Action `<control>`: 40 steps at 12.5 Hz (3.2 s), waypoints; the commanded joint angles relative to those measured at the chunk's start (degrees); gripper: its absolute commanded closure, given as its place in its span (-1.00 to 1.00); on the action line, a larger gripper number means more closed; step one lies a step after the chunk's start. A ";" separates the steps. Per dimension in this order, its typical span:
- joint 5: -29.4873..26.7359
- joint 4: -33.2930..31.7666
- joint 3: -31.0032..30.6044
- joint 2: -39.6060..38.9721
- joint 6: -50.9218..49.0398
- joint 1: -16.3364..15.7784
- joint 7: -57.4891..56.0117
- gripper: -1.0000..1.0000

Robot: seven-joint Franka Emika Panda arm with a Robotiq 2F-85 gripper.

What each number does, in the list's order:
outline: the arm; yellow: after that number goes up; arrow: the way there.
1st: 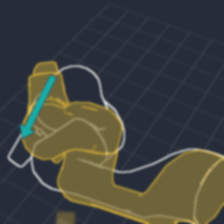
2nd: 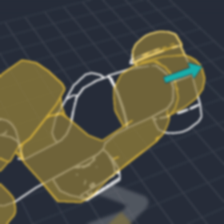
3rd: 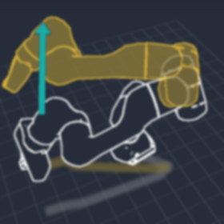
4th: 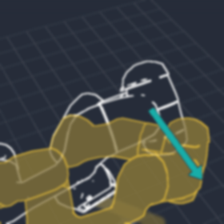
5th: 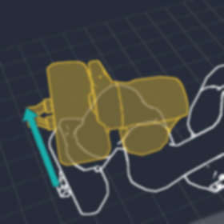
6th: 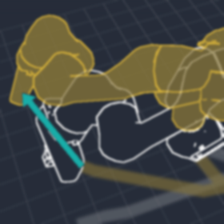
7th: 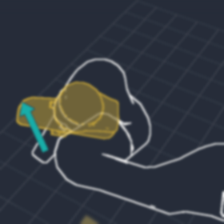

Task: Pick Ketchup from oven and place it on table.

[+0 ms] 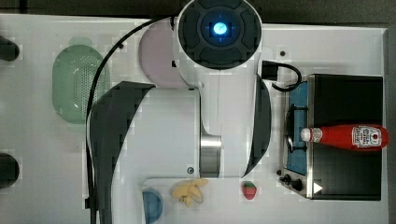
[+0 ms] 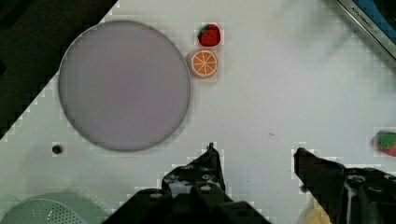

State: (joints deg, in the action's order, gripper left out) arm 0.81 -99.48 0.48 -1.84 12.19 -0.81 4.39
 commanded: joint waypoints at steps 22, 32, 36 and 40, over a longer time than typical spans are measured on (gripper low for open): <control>-1.65 -7.89 34.36 -7.46 19.10 5.52 -1.23 -1.00; -8.06 -8.09 35.50 -17.50 27.01 7.73 -1.22 -1.00; -8.38 -8.01 35.39 -18.02 26.91 8.16 -1.22 -0.43; -8.03 -4.96 34.51 -15.01 23.03 6.40 -1.23 -0.20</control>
State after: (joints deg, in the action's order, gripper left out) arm -8.04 -106.09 35.75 -20.94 36.15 6.53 4.40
